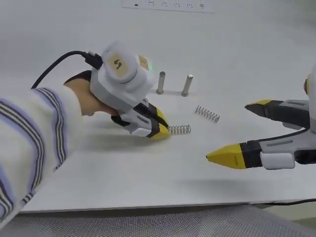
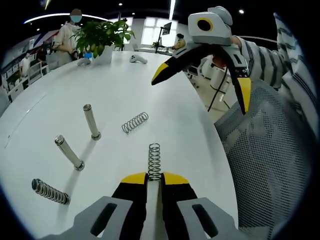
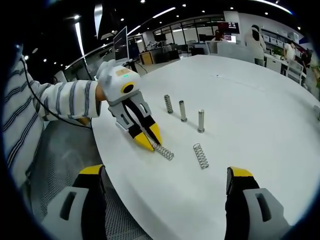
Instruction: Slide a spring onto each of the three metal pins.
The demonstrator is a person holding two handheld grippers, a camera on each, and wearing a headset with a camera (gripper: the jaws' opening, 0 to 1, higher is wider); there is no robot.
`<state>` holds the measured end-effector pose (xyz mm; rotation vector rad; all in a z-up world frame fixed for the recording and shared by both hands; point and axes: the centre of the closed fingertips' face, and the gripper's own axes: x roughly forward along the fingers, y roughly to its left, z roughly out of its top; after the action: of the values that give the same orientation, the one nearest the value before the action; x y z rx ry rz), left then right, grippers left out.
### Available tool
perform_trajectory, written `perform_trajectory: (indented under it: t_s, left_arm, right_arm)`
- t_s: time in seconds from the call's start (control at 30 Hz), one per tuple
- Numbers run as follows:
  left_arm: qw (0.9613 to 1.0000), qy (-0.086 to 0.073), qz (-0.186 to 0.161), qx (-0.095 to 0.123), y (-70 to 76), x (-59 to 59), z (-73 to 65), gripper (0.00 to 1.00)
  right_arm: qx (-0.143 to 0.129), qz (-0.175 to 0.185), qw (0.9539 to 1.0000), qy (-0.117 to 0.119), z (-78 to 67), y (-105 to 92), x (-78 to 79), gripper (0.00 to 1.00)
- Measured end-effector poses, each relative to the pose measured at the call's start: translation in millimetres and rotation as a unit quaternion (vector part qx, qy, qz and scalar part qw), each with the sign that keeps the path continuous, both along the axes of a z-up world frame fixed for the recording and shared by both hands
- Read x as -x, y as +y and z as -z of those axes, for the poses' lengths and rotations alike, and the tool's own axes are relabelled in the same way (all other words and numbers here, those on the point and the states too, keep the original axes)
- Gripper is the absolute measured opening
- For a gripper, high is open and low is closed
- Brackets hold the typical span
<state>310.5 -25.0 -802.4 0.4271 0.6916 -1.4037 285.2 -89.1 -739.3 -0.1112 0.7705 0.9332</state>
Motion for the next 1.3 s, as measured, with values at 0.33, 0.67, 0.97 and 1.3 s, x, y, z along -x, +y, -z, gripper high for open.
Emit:
perform_trajectory:
  t_s: [0.33, 0.67, 0.97, 1.3]
  left_arm:
    - [0.9999, -0.009, 0.007, 0.005, 4.2, 8.9, -7.9, 0.03]
    - [0.9998, -0.015, 0.000, 0.010, 10.7, 7.5, -15.2, 0.02]
    - [0.9995, -0.027, -0.011, 0.015, 14.8, 3.6, -15.4, 0.02]
    - [0.9989, -0.023, -0.024, 0.032, 18.9, -0.3, -23.1, 0.02]
  right_arm:
    - [-0.004, -0.006, 0.9999, -0.012, -5.5, 0.7, -2.0, 0.99]
    - [-0.003, -0.018, 0.9995, -0.026, -11.3, 4.1, -9.5, 0.99]
    - [-0.001, -0.026, 0.9994, -0.024, -10.0, 5.9, -8.1, 0.98]
    - [0.001, -0.027, 0.9994, -0.024, -8.5, 4.4, -8.6, 0.98]
